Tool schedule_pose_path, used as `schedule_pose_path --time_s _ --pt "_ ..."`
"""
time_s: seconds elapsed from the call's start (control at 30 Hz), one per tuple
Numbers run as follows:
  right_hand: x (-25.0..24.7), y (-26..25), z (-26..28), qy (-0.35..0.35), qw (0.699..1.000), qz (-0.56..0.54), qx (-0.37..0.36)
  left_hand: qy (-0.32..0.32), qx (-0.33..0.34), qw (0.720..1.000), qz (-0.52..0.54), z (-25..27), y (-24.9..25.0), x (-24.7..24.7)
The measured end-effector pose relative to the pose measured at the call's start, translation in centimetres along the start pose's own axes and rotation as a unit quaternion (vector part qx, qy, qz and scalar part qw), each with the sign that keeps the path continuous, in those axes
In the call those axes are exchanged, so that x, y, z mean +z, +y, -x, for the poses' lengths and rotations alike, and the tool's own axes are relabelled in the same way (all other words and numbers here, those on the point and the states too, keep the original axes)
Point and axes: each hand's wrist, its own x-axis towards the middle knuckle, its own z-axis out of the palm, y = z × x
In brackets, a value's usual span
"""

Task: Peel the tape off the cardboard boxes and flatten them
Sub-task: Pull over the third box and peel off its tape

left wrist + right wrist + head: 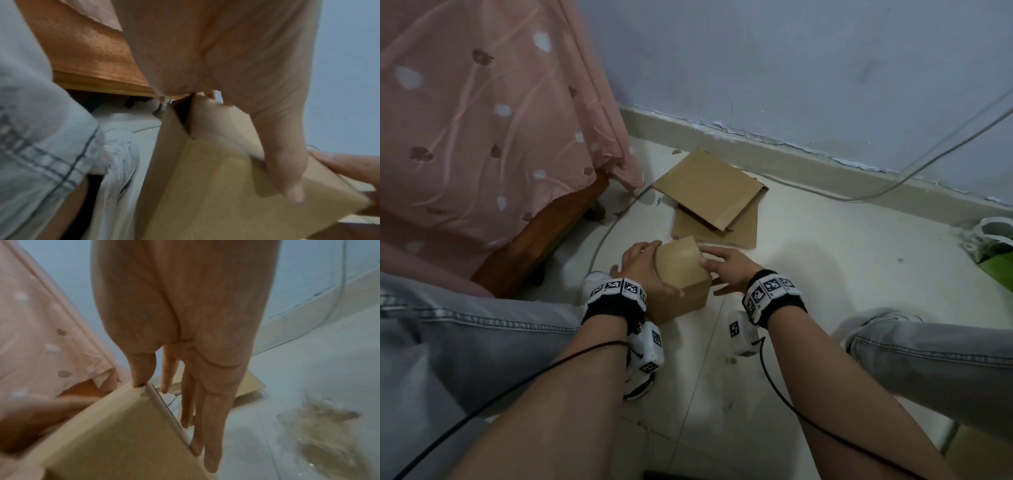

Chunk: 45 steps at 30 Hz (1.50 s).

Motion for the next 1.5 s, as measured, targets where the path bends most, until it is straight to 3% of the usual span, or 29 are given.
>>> schedule_pose_path --time_s 0.1,0.23,0.47,0.9,1.2,1.5 --pt "-0.5 -0.6 -0.5 0.023 0.999 0.003 -0.03 0.002 0.03 0.999 0.028 -0.4 0.3 -0.1" --pt "-0.2 -2.4 -0.8 0.09 0.984 0.118 -0.094 0.017 0.042 0.998 0.049 -0.6 1.0 0.5" --pt "1.1 -2.7 -1.8 0.197 0.946 0.243 -0.09 0.028 0.044 0.997 0.049 -1.0 2.4 1.2" --pt "1.6 -3.1 -1.6 0.201 0.907 0.354 -0.105 0.024 0.04 0.997 0.054 -1.7 2.1 1.8" --pt "1.5 -2.7 -1.5 0.195 0.916 0.332 -0.114 0.025 0.034 0.997 0.06 -2.1 2.0 2.2" --pt "1.9 -3.3 -1.3 0.208 0.903 0.359 -0.107 0.022 0.03 0.998 0.051 -2.4 2.0 2.2"
